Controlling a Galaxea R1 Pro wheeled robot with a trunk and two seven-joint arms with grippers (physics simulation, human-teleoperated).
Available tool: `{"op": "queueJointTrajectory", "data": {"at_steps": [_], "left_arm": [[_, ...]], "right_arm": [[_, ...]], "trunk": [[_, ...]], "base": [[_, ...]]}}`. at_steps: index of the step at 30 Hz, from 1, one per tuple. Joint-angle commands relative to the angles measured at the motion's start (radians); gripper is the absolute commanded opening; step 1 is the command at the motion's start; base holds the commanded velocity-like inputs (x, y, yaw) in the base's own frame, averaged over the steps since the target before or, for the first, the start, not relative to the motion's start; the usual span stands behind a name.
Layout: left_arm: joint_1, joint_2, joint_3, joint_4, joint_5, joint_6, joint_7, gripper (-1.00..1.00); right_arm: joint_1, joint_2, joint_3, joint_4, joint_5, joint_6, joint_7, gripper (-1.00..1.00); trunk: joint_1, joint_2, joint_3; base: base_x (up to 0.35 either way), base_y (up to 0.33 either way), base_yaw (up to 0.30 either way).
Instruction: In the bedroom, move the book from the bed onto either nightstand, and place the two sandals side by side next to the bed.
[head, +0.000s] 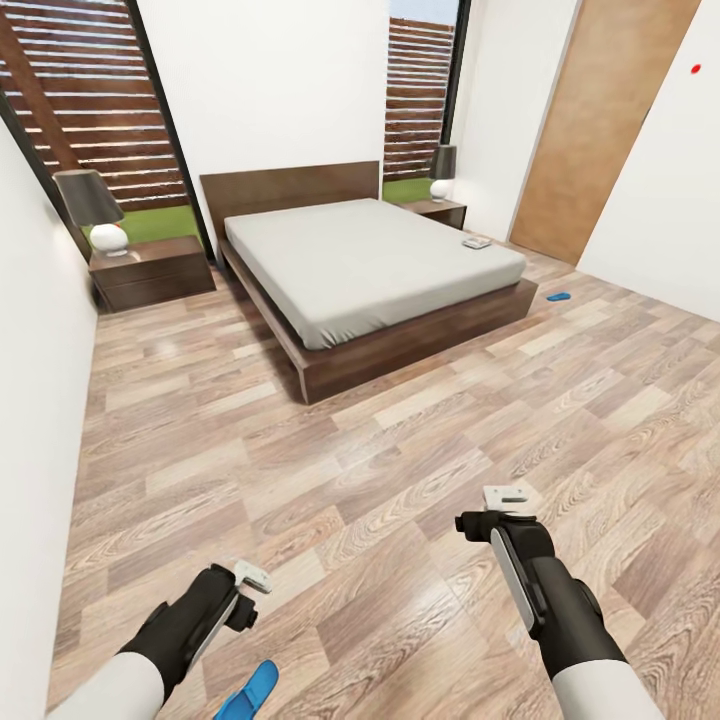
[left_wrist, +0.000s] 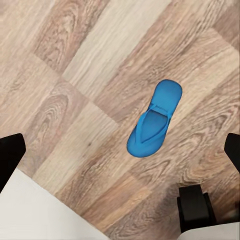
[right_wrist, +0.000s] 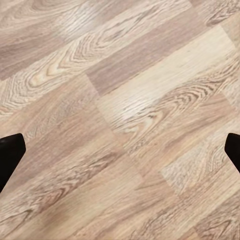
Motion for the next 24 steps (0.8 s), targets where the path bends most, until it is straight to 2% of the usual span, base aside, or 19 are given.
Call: {"op": "queueJointTrajectory", "data": {"at_steps": [1,4,8,15,18,19,24], "left_arm": [[-0.001,0.001,-0.017,0.000,-0.007,0.001,-0.003,1.00],[0.000,0.002,-0.045,0.008,-0.006,-0.008,-0.004,1.00],[0.000,0.003,-0.062,0.036,-0.008,-0.016,-0.004,1.00],[0.000,0.005,-0.069,0.055,-0.007,-0.018,-0.004,1.00],[0.000,0.017,-0.070,0.057,-0.005,-0.018,-0.005,1.00],[0.000,0.040,-0.072,0.058,-0.001,-0.022,-0.026,1.00],[0.000,0.066,-0.072,0.069,0.000,-0.064,-0.092,1.00]], "right_arm": [[0.000,0.000,0.001,-0.001,0.000,0.005,-0.004,1.00],[0.000,0.000,0.001,-0.002,0.000,0.005,-0.004,1.00],[0.000,0.000,0.001,-0.003,0.000,0.005,-0.004,1.00],[0.000,0.000,0.000,-0.004,0.000,0.005,-0.004,1.00],[0.000,0.000,0.000,-0.005,0.000,0.005,-0.004,1.00],[0.000,0.000,0.000,-0.005,0.000,0.005,-0.004,1.00],[-0.001,0.000,0.001,-0.006,0.000,0.005,-0.004,1.00]], "trunk": [[0.004,-0.008,-0.004],[0.015,-0.029,-0.013],[0.031,-0.057,-0.026],[0.058,-0.106,-0.048],[0.069,-0.127,-0.057],[0.073,-0.134,-0.060],[0.092,-0.169,-0.076]], "base": [[0.000,0.000,0.000],[0.000,0.000,0.000],[0.000,0.000,0.000],[0.000,0.000,0.000],[0.000,0.000,0.000],[0.000,0.000,0.000],[0.000,0.000,0.000]]}}
